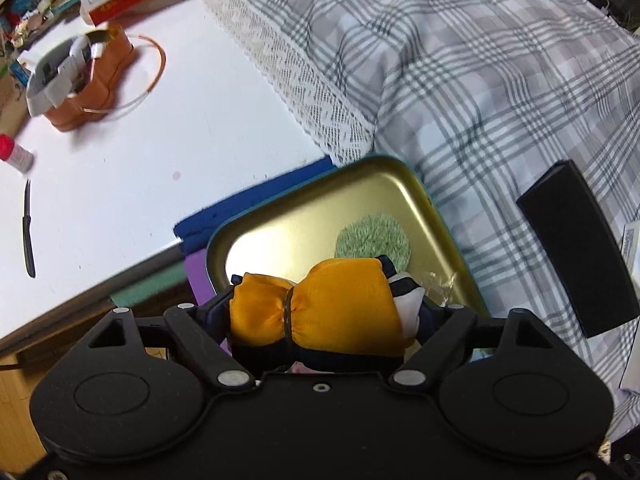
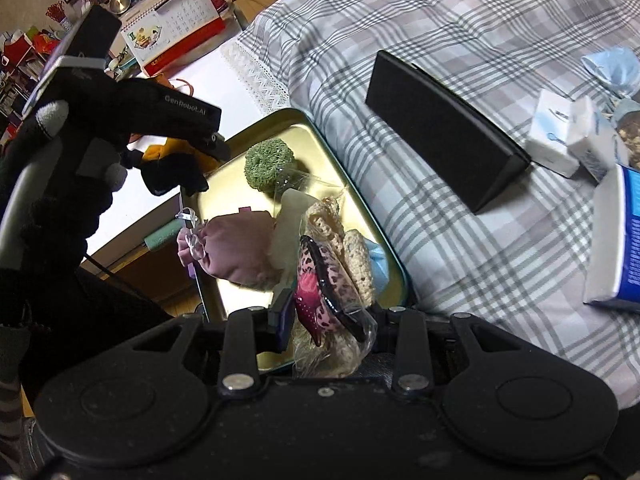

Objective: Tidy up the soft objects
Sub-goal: 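Release the plush into the tray with the left tool while the right tool drops the packet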

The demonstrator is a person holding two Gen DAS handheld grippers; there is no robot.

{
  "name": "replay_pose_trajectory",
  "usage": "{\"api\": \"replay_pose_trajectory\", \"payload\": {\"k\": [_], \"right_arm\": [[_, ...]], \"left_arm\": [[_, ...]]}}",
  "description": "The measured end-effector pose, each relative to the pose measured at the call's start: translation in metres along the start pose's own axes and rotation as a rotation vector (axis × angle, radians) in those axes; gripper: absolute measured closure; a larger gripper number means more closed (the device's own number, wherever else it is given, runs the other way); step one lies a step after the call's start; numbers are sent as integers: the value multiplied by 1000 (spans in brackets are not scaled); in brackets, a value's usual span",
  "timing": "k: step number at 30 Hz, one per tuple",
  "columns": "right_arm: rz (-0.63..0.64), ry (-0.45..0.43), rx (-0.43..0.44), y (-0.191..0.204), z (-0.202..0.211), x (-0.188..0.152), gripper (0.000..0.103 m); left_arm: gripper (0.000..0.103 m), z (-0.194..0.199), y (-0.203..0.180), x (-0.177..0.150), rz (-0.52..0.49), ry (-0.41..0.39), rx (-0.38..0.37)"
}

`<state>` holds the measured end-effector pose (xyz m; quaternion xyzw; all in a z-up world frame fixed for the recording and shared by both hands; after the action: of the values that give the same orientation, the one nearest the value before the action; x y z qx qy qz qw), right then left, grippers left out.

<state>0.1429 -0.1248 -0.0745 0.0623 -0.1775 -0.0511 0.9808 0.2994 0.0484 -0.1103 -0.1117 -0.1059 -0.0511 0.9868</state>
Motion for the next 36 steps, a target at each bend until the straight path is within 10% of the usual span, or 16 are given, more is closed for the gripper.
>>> {"api": "replay_pose_trajectory", "payload": {"k": [27,31,36], "right_arm": [[-22,41,-21,18,-35,17,69],[-25,12,-1,25,-36,21,44],[-6,-1,-11,23,-32,20,43]], "left_arm": [[10,-5,-2,-4,36,-18,5],[10,-6,-3,-5,31,-13,1],[10,-9,-6,-9,23,5,-9]]}}
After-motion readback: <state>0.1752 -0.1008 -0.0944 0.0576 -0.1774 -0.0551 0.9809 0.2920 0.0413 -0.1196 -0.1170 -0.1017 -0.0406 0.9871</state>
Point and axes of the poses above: each gripper's, at about its wrist camera, not at the fingertips, and z roughly against the way its jaws point, y to its left, x to its top, the point moved 9 cm from there along -z, roughly the way its jaws point, and after that the axes turned 9 degrees about -x, right-handed, at the moved point
